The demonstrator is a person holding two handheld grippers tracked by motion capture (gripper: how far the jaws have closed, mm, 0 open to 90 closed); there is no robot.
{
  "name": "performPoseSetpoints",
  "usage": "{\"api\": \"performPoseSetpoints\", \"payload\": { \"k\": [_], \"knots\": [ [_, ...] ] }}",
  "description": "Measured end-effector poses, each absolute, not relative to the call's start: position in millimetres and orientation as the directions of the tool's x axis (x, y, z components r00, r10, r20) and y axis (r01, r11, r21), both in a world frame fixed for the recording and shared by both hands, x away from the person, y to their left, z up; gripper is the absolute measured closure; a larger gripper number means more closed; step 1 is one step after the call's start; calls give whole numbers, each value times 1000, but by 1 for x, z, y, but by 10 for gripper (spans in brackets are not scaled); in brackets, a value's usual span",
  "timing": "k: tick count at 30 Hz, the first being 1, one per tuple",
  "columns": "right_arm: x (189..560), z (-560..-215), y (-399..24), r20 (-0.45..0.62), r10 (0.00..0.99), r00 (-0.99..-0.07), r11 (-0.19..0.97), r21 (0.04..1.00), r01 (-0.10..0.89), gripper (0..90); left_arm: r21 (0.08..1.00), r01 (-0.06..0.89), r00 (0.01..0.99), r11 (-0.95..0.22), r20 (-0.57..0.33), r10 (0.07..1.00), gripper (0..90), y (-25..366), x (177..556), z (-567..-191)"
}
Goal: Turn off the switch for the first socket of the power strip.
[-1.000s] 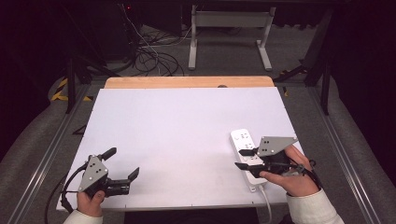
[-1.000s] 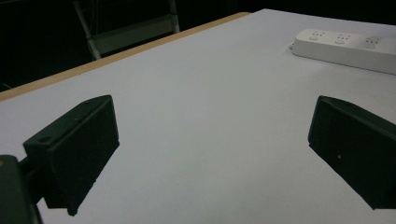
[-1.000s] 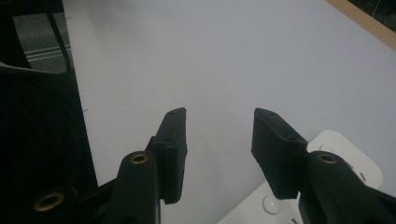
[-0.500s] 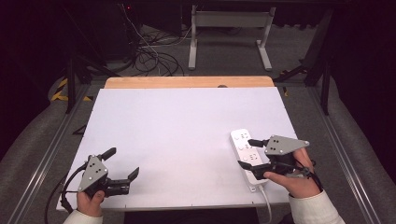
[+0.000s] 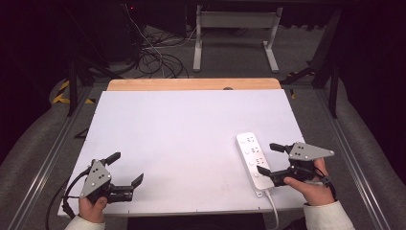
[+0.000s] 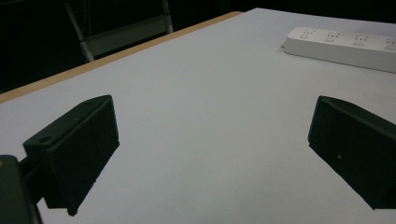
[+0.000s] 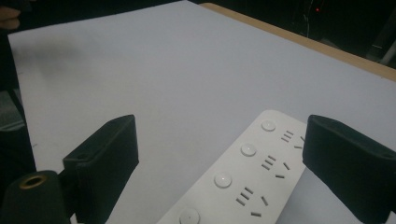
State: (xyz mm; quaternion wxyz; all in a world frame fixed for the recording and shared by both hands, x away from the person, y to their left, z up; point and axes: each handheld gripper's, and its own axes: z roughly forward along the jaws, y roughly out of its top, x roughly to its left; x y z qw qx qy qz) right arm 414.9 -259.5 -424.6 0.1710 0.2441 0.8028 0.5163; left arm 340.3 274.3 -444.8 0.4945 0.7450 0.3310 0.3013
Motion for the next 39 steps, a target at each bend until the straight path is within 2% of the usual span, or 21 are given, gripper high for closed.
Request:
{"api": "performPoseSetpoints", "payload": {
  "k": [11,19,25,31,39],
  "knots": [
    [413,-450,-282,33,613,-789,256,937,239,103,933,199,617,-300,119,778,22,273,340,-445],
    [411,-468,-291,64,637,-768,253,924,287,98,929,211,623,-305,113,774,22,276,340,-447],
    [406,-477,-295,53,649,-759,264,920,290,98,932,212,617,-295,107,779,22,280,338,-449],
    [401,-485,-295,-17,671,-742,313,913,262,90,931,220,614,-292,100,783,22,282,337,-453],
    [401,-489,-295,-22,697,-717,295,920,257,86,933,213,610,-291,106,785,22,282,340,-454]
  ]
}}
